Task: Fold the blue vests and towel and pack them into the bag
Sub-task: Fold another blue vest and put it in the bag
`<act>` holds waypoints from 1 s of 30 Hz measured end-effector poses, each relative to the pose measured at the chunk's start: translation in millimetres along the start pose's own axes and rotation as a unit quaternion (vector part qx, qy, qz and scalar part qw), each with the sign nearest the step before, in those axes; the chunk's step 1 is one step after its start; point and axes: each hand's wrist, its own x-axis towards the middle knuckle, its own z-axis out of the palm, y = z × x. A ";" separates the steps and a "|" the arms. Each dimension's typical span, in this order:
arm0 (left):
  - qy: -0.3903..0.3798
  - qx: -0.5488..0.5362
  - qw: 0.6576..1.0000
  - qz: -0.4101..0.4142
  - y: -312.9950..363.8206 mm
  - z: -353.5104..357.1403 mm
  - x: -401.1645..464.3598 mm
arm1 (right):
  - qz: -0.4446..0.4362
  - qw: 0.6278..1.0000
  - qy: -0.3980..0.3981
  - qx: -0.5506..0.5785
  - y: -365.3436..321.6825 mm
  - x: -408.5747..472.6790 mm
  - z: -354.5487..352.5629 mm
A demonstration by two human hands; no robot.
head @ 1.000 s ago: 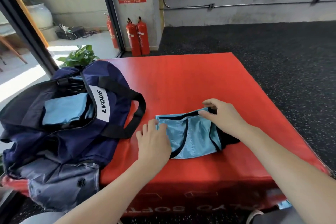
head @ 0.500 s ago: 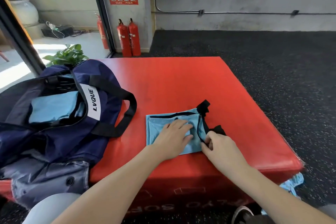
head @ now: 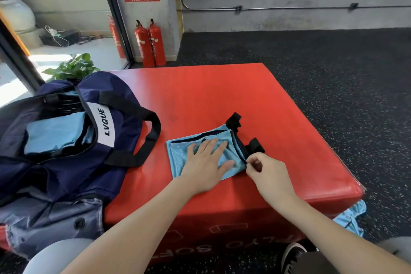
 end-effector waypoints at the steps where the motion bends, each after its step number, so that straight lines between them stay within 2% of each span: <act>1: 0.000 -0.001 1.000 -0.009 -0.1 -0.1 0.2 | 0.008 0.999 -0.007 0.043 -1.7 2.6 -2.1; 5: 0.008 -0.017 0.999 -0.029 -0.5 3.0 4.5 | 0.025 0.981 -0.065 0.182 -3.8 16.3 -11.8; 15: 0.006 -0.062 0.997 -0.053 2.2 -1.7 5.5 | 0.014 0.943 -0.187 0.276 0.8 50.1 -27.2; 21: 0.012 -0.069 0.995 -0.070 4.4 -2.3 5.5 | 0.041 0.886 -0.231 0.399 1.9 54.3 -26.3; 23: 0.006 -0.065 0.995 -0.069 4.3 -1.5 6.0 | 0.035 0.912 -0.232 0.335 2.6 54.3 -24.9; 25: -0.005 -0.056 0.996 -0.063 4.2 -1.1 5.7 | -0.013 0.968 -0.202 0.146 2.8 51.2 -23.7; 26: -0.008 -0.049 0.997 -0.061 3.9 -0.4 5.3 | -0.033 0.982 -0.178 0.060 4.5 49.0 -21.8; 30: -0.007 -0.026 0.997 -0.066 4.2 -2.0 3.9 | -0.095 0.984 -0.105 -0.109 4.7 36.0 -18.0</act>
